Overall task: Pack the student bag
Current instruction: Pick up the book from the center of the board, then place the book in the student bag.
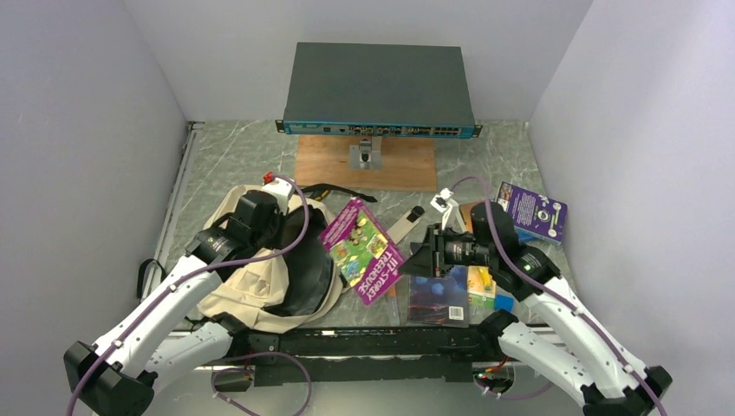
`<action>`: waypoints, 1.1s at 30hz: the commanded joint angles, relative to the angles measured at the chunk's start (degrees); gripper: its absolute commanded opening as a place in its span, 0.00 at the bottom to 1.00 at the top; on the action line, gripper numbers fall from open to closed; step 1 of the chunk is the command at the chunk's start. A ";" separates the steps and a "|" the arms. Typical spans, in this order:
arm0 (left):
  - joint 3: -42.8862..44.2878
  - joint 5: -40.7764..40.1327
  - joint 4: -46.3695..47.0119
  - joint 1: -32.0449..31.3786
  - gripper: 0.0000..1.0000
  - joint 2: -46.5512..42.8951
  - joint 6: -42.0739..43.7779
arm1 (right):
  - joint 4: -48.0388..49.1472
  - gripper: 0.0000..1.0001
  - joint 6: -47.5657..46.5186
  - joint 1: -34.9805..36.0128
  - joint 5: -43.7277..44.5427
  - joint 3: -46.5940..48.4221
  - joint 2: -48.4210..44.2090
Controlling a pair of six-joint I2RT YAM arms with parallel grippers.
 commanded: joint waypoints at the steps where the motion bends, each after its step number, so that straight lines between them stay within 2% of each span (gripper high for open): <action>1: 1.20 -0.76 2.87 0.56 0.00 -0.69 0.19 | 12.54 0.00 -0.21 0.37 -16.61 2.17 4.20; 5: 1.07 -0.31 2.82 0.58 0.00 -0.52 0.23 | 19.89 0.00 2.87 1.04 -22.99 0.19 9.01; 7: 1.32 0.02 2.79 0.50 0.00 -0.16 0.38 | 22.08 0.00 2.93 2.10 -23.49 -0.05 13.39; 13: 0.92 -0.39 2.73 0.53 0.00 -0.37 0.34 | 20.60 0.00 -6.82 4.56 -20.01 3.16 28.94; 17: 0.91 -0.87 2.62 0.52 0.00 -0.33 0.27 | 13.47 0.00 -13.86 4.39 -9.33 8.03 37.98; 20: 0.85 -0.75 2.66 0.50 0.00 0.00 0.32 | 17.12 0.11 -14.72 4.38 -5.07 7.54 42.42; 24: 1.08 -0.19 2.57 0.51 0.00 0.96 0.40 | 27.41 0.24 -9.62 4.30 -1.21 4.21 43.87; 27: 1.00 0.08 2.62 0.54 0.00 1.29 0.32 | 38.33 0.50 -1.29 4.29 1.72 -0.59 42.79; 29: 1.08 0.19 2.69 0.51 0.00 1.38 0.39 | 46.04 0.58 7.59 4.37 4.03 -5.55 42.36; 33: 1.17 0.60 2.71 0.52 0.00 1.56 0.40 | 59.36 0.66 20.31 5.32 9.56 -13.51 41.64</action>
